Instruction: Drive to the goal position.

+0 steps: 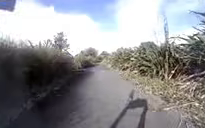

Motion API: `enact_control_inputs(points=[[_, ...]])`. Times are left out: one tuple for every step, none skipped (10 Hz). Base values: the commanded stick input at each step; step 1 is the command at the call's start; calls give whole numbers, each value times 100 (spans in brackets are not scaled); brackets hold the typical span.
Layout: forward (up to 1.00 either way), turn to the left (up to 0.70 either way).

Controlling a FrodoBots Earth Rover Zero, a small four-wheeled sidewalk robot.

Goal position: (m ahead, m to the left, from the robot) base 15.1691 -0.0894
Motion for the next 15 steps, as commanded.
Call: enact_control_inputs(points=[[85,-21],[85,-7],[85,0],[85,0],[85,0],[85,0],[85,0],[85,-13],[85,-28],[85,-34],[85,-34],[85,-34],[85,-3],[85,0],[85,0]])
